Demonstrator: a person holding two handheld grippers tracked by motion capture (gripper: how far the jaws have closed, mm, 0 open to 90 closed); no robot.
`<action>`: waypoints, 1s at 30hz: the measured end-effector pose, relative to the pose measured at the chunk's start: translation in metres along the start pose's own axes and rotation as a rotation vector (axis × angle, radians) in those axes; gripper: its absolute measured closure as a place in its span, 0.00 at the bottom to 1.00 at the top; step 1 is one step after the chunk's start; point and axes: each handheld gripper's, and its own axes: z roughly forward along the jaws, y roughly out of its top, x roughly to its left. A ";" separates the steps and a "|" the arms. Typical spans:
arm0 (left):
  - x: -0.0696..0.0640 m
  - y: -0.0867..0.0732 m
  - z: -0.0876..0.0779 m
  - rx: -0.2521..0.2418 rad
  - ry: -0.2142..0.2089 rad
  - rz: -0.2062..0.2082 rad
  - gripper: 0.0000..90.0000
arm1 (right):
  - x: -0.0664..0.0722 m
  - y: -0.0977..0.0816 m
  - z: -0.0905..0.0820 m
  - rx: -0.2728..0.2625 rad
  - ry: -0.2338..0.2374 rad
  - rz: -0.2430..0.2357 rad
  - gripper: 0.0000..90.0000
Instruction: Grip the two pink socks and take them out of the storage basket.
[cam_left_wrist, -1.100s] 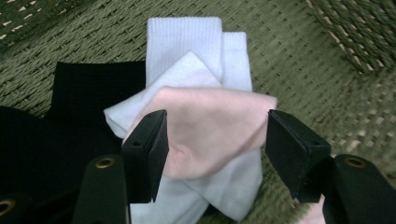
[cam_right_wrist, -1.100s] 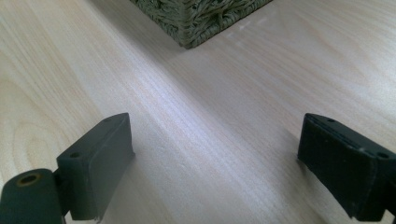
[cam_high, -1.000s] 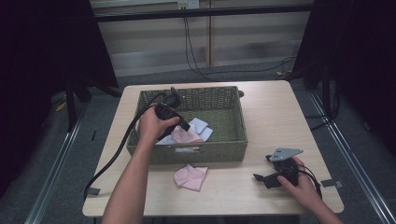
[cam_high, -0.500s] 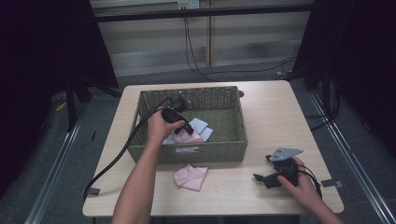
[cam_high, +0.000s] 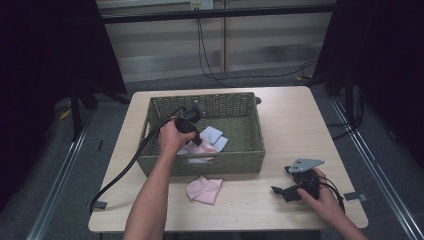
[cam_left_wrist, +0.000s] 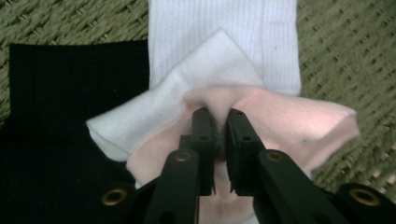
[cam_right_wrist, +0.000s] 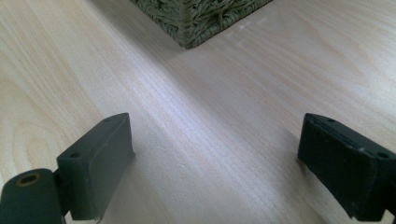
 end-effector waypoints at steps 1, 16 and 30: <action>-0.001 -0.001 -0.002 -0.001 -0.003 0.002 0.94 | 0.000 0.000 0.000 0.000 0.000 0.000 0.11; -0.004 -0.009 -0.058 -0.100 -0.064 -0.006 0.94 | 0.000 0.000 0.000 0.001 0.000 0.002 0.11; -0.010 -0.013 -0.103 -0.147 -0.094 -0.028 0.94 | 0.000 0.000 0.000 -0.001 0.000 -0.002 0.11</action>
